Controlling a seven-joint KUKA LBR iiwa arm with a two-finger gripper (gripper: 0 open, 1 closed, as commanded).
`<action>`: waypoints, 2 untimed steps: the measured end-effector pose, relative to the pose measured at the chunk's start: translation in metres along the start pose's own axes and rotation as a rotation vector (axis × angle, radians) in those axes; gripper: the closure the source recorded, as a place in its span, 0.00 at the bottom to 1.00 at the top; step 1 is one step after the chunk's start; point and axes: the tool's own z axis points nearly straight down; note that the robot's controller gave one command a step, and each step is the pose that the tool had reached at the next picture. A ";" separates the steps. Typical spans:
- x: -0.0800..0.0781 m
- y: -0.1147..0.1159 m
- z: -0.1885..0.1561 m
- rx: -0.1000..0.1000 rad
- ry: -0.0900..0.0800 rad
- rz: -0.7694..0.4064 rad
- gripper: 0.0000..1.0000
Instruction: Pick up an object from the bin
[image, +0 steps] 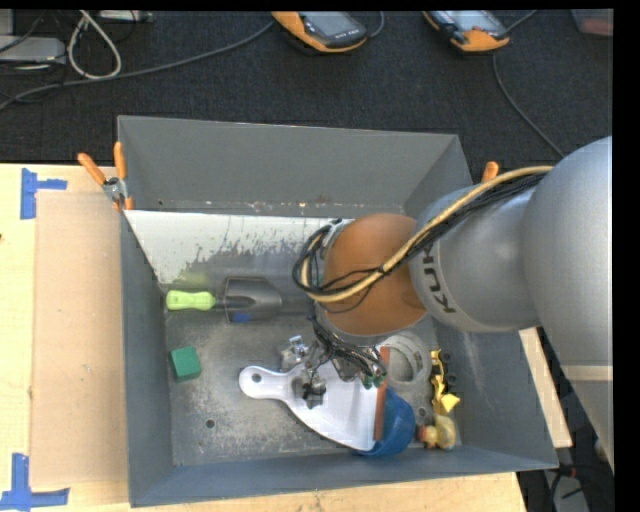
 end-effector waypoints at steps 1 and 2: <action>0.000 0.000 0.000 0.000 0.000 0.000 1.00; -0.001 0.000 -0.004 0.000 -0.001 0.003 1.00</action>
Offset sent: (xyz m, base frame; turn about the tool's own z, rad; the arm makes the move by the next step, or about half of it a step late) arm 0.0001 -0.0002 0.0045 0.0002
